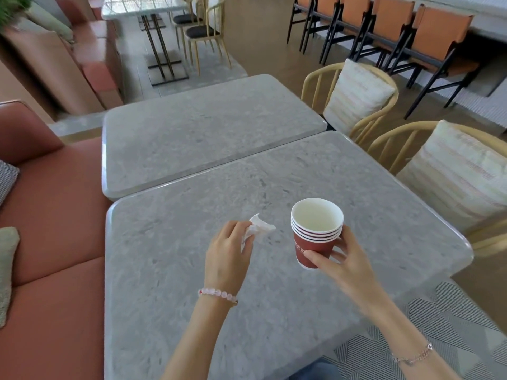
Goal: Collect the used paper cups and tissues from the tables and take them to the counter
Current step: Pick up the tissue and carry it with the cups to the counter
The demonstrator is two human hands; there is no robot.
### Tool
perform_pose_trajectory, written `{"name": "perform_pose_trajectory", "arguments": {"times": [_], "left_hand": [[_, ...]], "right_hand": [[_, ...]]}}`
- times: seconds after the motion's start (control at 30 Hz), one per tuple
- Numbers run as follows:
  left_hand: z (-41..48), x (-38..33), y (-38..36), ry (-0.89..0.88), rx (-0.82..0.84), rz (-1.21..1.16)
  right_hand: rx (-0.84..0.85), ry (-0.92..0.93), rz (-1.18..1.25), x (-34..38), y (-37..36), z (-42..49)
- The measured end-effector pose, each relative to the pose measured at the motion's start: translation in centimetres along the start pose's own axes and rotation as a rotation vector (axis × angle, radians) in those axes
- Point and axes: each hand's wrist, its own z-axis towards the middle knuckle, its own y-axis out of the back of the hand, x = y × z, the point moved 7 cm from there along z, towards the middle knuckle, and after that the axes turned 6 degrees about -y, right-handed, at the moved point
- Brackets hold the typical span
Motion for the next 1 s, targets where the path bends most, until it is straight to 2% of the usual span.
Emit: {"name": "perform_pose_trajectory", "arguments": {"times": [0.47,1.0], "left_hand": [[2.9,-13.4,-5.4,-0.307,0.115,-0.084],[1.0,-40.9,-18.0,-0.729,0.238,-0.228]], "right_hand": [[-0.28,-0.011,0.101,-1.2,12.8,-4.1],[-0.657,0.078,0.2,-6.2,39.1,-13.7]]}}
